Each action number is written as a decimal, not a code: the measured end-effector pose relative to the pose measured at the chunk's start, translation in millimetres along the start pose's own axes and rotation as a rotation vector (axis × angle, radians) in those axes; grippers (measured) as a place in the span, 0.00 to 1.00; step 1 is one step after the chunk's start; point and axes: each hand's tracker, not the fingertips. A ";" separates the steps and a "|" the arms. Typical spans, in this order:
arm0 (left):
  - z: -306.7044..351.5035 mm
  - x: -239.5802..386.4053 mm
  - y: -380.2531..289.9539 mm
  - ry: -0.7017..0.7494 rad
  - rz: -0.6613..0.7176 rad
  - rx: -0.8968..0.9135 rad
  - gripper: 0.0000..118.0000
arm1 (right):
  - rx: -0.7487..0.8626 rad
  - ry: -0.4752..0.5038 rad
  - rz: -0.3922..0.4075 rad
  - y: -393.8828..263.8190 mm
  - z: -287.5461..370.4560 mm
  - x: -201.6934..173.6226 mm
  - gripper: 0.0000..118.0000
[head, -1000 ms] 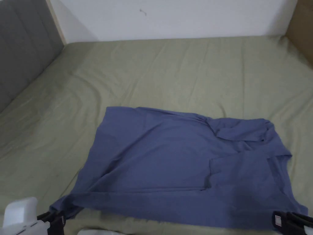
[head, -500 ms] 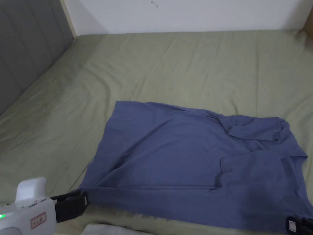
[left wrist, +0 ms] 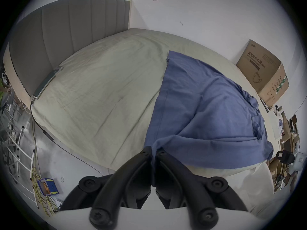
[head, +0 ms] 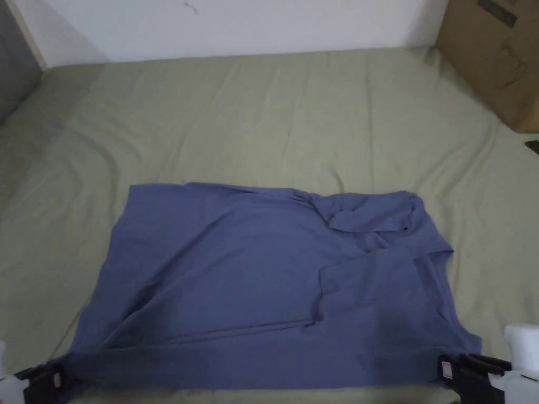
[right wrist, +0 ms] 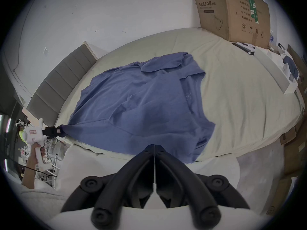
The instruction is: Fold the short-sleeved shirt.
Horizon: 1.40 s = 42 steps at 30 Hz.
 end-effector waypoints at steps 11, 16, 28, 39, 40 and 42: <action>-6.3 2.8 2.1 0.045 -0.046 -0.007 0.02 | -0.035 -0.127 0.122 19.3 -28.6 30.4 0.70; -9.5 1.5 -1.0 0.052 -0.037 -0.028 0.02 | -0.091 -0.150 0.181 16.8 -54.3 23.9 0.10; -6.0 21.1 60.9 0.029 -0.109 0.020 0.02 | 0.010 -0.145 0.106 56.2 -35.5 39.0 0.05; -114.4 51.8 132.6 0.061 -0.205 -0.085 0.77 | -0.069 -0.227 0.062 107.2 -130.4 57.7 0.25; -114.2 49.0 132.4 0.048 -0.186 -0.093 0.94 | -0.079 -0.230 0.060 106.6 -130.5 57.1 0.54; -104.1 37.4 130.9 0.021 -0.145 -0.040 0.95 | -0.070 -0.264 0.091 101.1 -117.5 53.3 0.85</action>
